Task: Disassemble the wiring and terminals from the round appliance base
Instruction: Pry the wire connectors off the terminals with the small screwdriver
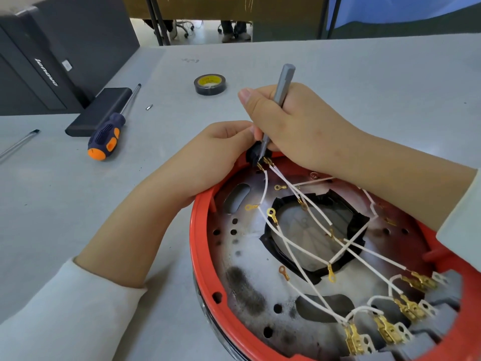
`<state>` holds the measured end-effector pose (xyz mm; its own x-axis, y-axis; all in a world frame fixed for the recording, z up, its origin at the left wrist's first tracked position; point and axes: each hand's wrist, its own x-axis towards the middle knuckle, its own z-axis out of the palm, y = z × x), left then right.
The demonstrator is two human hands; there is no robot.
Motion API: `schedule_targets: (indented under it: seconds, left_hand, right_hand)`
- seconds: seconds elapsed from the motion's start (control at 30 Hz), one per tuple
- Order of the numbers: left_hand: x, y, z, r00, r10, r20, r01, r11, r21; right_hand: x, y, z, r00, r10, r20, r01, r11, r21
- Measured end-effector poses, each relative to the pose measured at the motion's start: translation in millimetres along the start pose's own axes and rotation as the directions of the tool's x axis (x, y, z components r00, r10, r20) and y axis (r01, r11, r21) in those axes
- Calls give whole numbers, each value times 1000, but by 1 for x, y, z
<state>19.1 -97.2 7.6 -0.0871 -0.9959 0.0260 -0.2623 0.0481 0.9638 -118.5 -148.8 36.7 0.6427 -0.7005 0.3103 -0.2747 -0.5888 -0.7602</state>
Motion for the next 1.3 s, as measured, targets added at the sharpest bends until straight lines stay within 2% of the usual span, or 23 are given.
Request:
schedule_targets:
  seconds: [0.1,0.23,0.37,0.57,1.03,1.3]
  left_hand:
    - [0,0,1,1000,-7,3,7,1000,-14]
    - [0,1,2,1000,-27,1,27,999,-30]
    - [0,4,4,1000,-27,11,28,997,-72]
    - [-1,3,4,999,-26,34,29,996,-81]
    - [-1,0,2,1000,-13,12,14,997,-70]
    - [0,0,2,999,-34,3,34,999,-35]
  right_hand:
    - [0,3,1,999,26,-21,-26,999,24]
    - [-1,4,0,996,83,-36,-77,986,151]
    - [-3,5,-5,992,27,-126,8,964,264]
    - [-4,8,-1,997,25,-76,-11,983,181]
    - [-8,4,5,992,-30,-125,37,998,56]
    - [4,3,1,995,97,-29,-93,990,107]
